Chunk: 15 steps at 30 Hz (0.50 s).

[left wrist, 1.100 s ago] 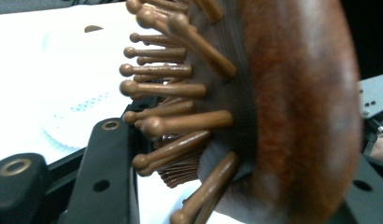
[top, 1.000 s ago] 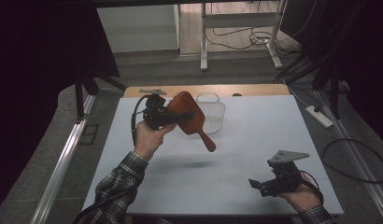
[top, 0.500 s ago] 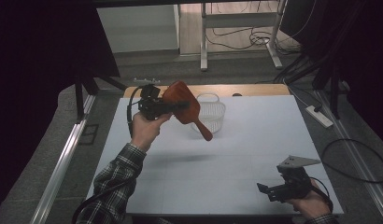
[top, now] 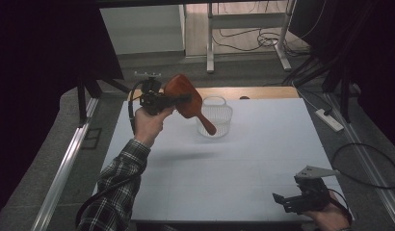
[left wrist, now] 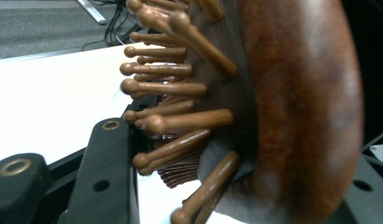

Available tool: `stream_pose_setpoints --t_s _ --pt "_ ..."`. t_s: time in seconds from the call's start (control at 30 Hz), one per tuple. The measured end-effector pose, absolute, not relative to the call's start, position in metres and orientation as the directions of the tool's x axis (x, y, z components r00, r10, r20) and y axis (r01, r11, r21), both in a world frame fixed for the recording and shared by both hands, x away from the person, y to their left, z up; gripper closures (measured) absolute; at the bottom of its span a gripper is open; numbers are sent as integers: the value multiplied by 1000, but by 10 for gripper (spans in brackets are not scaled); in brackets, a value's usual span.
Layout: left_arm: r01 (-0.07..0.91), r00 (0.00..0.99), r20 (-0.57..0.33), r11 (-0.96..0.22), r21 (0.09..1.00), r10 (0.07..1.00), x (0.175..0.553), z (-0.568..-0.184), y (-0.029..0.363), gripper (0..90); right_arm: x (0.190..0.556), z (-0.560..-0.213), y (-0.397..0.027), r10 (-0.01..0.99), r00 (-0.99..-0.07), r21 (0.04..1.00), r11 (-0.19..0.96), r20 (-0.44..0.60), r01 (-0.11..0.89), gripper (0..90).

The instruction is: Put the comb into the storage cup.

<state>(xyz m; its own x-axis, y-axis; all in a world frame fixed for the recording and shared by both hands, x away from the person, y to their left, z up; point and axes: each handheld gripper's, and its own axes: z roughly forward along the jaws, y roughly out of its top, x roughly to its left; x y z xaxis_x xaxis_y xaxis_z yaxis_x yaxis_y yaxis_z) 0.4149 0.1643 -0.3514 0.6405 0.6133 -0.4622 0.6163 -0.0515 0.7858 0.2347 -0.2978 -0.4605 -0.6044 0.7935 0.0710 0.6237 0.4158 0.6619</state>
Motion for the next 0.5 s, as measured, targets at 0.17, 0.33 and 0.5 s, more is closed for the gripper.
stream_pose_setpoints --t_s 0.17,0.33,0.5 --pt "617 633 -464 -41 786 619 422 -351 163 509 231 -458 -301 801 -594 664 403 78 630 0" --pt "616 625 -463 -33 787 629 429 -351 161 510 228 -457 -304 806 -586 664 397 77 634 0" --pt "612 616 -455 -27 791 643 435 -350 160 510 225 -456 -306 810 -582 669 394 72 630 0"
